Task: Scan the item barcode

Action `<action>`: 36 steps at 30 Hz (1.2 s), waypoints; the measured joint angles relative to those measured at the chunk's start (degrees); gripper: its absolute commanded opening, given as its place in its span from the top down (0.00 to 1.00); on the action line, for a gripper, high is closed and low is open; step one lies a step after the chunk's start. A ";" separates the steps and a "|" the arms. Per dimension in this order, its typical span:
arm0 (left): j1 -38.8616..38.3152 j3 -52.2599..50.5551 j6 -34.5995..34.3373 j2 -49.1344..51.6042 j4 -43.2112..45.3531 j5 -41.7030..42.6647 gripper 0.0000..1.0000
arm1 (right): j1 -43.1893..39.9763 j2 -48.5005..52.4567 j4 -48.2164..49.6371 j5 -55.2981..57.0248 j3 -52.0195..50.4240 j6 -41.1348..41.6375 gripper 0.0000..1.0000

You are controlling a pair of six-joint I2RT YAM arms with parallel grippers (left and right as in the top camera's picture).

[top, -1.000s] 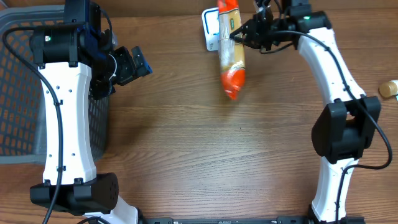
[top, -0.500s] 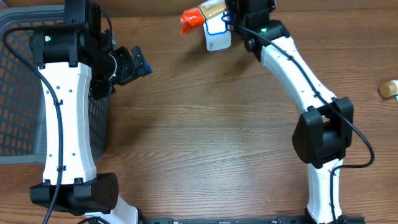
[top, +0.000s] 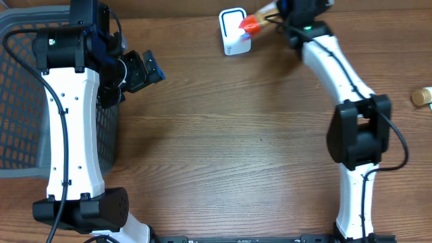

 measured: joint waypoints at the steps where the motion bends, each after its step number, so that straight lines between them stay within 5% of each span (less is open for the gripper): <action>1: 0.00 0.00 0.00 0.00 0.02 0.00 0.00 | -1.75 -1.01 -2.38 0.02 0.00 -0.96 0.96; 9: 0.00 0.00 0.00 0.00 0.00 0.02 0.00 | -25.77 -6.93 -25.51 2.95 0.37 -4.07 0.96; 17: 0.00 0.00 0.00 0.00 0.00 0.02 0.00 | -43.95 -6.93 -28.41 3.50 -0.13 -17.44 0.95; 21: 0.00 0.00 0.00 0.00 0.00 0.02 0.00 | -46.77 -6.93 -29.49 2.27 -0.13 -20.55 0.79; 26: 0.00 0.00 0.00 0.00 0.02 0.02 0.00 | -49.07 -6.91 -32.50 2.32 -0.07 -22.34 0.19; 27: 0.00 0.00 0.00 0.00 0.00 0.02 0.00 | -49.35 -6.91 -33.31 2.34 -0.07 -22.53 0.13; 31: 0.00 0.00 0.00 0.00 0.00 0.00 0.00 | -49.86 -8.37 -35.28 2.29 -0.09 -22.45 0.02; 36: 0.00 0.00 0.00 0.00 -0.02 0.00 0.00 | -49.86 -20.02 -37.53 0.15 -0.11 -22.58 0.01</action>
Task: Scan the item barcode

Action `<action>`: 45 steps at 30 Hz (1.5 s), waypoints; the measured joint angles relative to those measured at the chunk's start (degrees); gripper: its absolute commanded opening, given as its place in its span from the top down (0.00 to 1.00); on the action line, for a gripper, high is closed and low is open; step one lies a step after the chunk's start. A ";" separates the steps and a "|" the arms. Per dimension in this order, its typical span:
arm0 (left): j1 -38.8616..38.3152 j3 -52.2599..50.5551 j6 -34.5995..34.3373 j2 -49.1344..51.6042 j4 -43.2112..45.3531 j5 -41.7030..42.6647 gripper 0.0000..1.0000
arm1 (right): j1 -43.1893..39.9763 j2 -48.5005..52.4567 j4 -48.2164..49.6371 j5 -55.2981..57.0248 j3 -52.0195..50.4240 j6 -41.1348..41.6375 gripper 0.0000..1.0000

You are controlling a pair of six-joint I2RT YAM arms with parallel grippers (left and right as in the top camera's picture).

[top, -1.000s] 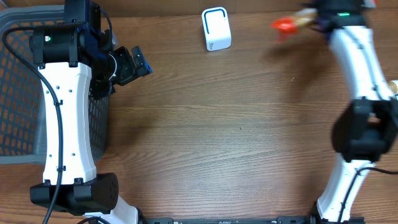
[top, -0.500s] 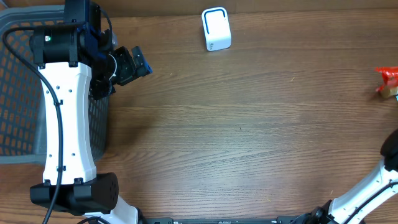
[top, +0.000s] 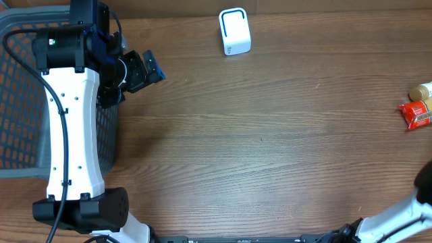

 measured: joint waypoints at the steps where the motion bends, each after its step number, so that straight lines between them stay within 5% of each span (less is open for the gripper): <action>1: 0.00 0.00 0.00 0.00 0.04 0.02 0.00 | 0.00 -3.45 -1.68 -1.25 0.02 0.07 0.00; 6: 0.00 0.00 0.00 0.00 0.00 0.02 0.00 | 0.00 -20.02 -13.14 -10.47 1.07 0.26 0.00; 13: 0.00 0.00 0.00 0.00 0.02 0.00 0.00 | 2.29 -29.88 -26.32 -17.59 0.07 -0.87 0.00; 26: 0.00 0.00 0.00 0.00 0.00 0.02 0.00 | 23.02 -62.64 -23.34 -23.26 -33.16 -5.53 0.00; 32: 0.00 0.00 0.00 0.00 0.02 0.00 0.00 | 23.58 -64.74 -31.56 -30.93 -39.30 -5.70 0.00; 45: 0.00 0.00 0.00 0.00 0.02 0.00 0.00 | 23.63 -64.74 -32.87 -29.66 -39.36 -10.05 0.00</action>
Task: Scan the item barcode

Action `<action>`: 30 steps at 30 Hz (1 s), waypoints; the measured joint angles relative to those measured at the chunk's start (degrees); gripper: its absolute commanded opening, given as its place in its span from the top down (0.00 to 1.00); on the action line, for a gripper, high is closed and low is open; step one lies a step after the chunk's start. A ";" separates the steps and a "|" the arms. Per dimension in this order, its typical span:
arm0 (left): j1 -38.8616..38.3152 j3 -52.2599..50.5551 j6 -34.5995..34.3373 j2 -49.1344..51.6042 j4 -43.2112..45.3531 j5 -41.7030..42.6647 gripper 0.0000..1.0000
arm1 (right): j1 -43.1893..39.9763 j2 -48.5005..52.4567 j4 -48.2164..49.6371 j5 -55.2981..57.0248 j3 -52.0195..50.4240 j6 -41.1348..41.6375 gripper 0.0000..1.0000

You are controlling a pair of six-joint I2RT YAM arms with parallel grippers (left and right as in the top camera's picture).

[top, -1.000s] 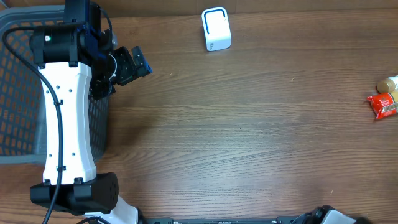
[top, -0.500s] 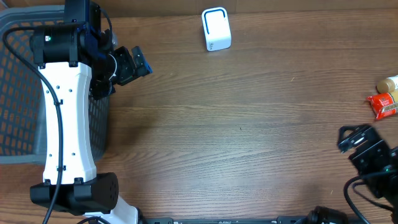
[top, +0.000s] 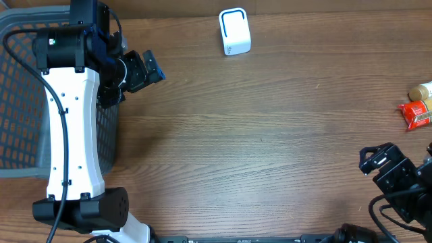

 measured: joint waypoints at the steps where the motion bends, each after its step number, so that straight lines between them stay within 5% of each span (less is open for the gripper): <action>1: 0.00 0.00 0.00 0.00 0.00 0.00 0.00 | 0.00 0.00 0.02 0.22 0.00 -1.36 0.00; 12: 0.00 0.00 0.00 0.00 0.00 0.02 0.00 | 9.94 -6.95 16.31 0.13 -5.79 -10.56 0.00; 30: 0.00 0.00 0.00 0.00 0.00 0.00 0.00 | 16.13 -40.65 69.07 -4.61 -60.83 -18.45 0.00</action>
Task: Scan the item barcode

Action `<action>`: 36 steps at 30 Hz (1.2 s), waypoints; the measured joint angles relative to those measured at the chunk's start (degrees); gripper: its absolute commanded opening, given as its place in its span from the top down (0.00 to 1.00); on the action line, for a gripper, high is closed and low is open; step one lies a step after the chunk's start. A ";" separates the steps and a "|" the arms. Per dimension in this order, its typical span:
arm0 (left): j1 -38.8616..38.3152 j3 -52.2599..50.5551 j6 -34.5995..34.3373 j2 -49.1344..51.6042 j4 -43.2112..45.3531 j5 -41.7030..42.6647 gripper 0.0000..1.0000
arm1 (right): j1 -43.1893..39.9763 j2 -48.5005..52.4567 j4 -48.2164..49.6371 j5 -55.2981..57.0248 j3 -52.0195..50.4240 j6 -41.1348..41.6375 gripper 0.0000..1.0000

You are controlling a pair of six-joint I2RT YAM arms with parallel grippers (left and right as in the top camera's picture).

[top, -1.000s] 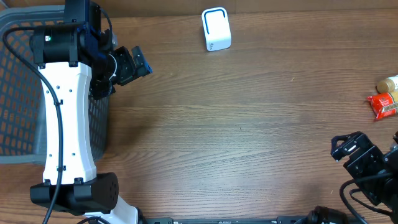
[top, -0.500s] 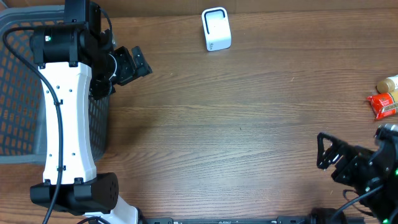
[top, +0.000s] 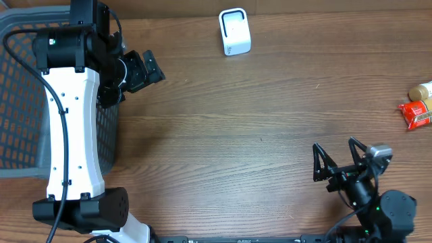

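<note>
The white barcode scanner [top: 234,32] stands at the back middle of the table. A red packet [top: 416,113] lies at the right edge, touching a tan bottle [top: 423,90]. My right gripper [top: 335,156] sits low at the front right, pointing left, open with nothing between its fingers, well away from the packet. Beside the basket at the back left, my left gripper [top: 147,67] hangs open and holds nothing.
A dark mesh basket [top: 20,101] fills the left edge, partly under the left arm. The brown wooden table [top: 236,128] spans the view between the two arms.
My right gripper has moved from the lower right edge leftward and nearer the front, and now points left with its fingers spread. The red packet, scanner and left arm have not moved.
At first my right gripper held the red packet at the scanner. Then the packet lay at the right edge beside the tan bottle, with the arm nearly out of view. Later the empty gripper showed at the lower right, and now it rests open at the front right.
</note>
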 measured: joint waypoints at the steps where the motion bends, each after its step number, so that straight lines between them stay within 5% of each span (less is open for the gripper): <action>1: 0.00 0.00 0.00 0.00 0.00 0.00 0.00 | 0.00 -0.94 2.23 -0.04 -2.32 -0.26 0.00; 14: 0.00 0.00 0.00 0.00 0.04 0.00 0.00 | -0.02 -5.11 23.19 2.58 -16.79 -0.90 0.00; 26: 0.00 0.00 0.00 0.00 0.00 0.00 0.00 | -0.33 -5.16 19.96 7.52 -17.25 -1.27 0.00; 36: 0.00 0.00 0.00 0.00 0.00 0.00 0.00 | -1.36 -5.16 19.93 8.59 -17.27 -13.00 0.00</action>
